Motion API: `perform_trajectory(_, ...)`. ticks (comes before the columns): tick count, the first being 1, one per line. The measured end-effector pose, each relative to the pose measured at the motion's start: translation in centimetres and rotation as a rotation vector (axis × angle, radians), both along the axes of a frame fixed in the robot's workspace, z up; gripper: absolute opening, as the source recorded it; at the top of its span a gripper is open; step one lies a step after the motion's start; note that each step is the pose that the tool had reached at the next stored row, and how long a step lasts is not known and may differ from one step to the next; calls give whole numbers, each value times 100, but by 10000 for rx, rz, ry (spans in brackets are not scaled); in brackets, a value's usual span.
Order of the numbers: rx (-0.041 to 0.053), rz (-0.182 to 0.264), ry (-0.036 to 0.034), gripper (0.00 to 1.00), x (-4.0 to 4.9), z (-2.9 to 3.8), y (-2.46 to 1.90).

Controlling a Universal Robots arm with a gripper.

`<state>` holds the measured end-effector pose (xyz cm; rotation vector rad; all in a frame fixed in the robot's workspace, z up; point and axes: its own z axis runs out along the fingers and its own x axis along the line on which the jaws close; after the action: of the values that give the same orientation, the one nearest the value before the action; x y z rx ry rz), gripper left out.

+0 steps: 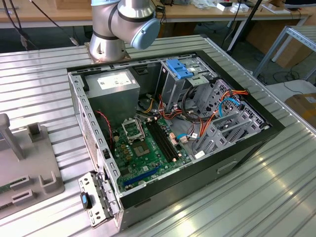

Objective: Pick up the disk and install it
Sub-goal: 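Pick up the disk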

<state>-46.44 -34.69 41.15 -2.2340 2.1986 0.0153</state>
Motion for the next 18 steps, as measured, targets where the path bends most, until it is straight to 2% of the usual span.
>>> perform_trajectory(6,1,0,-2,37,-1,138,0)
perform_trajectory(14,1,0,-1,37,0,146,0)
perform_trajectory(16,-1,0,2,37,0,176,0)
perform_trajectory(18,0,-1,0,37,0,235,0)
